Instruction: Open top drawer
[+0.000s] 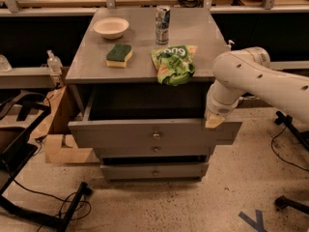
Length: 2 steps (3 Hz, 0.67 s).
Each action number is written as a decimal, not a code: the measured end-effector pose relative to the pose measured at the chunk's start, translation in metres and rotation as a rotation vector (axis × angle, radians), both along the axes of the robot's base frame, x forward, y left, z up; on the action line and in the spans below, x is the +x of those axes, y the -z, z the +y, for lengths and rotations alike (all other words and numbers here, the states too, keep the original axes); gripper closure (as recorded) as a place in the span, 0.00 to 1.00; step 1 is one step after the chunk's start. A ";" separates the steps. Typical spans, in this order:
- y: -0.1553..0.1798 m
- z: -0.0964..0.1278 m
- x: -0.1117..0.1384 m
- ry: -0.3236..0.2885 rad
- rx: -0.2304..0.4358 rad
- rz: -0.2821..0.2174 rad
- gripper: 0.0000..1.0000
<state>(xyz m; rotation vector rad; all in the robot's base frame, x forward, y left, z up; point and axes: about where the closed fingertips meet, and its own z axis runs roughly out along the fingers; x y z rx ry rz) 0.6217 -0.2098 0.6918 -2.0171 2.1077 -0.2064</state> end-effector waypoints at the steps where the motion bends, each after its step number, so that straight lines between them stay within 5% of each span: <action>1: -0.011 0.003 -0.014 0.003 -0.011 -0.006 1.00; 2: -0.011 0.003 -0.014 0.003 -0.011 -0.006 1.00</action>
Offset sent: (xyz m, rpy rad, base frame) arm -0.2863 0.0717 0.2118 -0.0491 -0.1148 0.0379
